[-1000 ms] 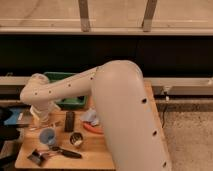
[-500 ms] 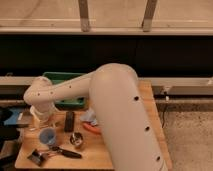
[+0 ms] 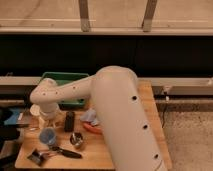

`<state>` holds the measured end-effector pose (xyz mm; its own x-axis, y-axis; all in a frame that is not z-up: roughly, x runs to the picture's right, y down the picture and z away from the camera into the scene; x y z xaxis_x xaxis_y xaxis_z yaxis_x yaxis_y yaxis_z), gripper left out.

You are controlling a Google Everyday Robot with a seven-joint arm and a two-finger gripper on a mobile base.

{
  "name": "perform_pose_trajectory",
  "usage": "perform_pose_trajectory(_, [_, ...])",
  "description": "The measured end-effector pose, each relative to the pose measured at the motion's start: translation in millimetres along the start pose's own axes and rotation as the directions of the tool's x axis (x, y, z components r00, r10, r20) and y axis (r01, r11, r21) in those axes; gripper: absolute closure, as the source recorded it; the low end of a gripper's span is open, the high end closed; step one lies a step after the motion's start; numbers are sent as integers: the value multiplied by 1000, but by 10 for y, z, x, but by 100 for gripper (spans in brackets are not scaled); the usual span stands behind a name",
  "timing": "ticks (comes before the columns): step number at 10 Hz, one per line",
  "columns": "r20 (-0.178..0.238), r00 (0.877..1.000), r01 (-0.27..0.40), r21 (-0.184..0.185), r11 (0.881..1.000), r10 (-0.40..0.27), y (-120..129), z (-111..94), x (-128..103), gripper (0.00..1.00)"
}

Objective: Place fork in paper cup

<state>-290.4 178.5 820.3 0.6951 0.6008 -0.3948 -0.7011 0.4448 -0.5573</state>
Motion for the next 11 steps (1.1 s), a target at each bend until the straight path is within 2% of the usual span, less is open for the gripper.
perform_pose_trajectory(6, [-51,998,-33,-25,999,32,-34,190,175,20])
perform_pose_trajectory(9, [-63,998,-31,-43,999,28,45,274,176,20])
perform_pose_trajectory(11, [-64,998,-30,-38,999,28,47,277,147,20])
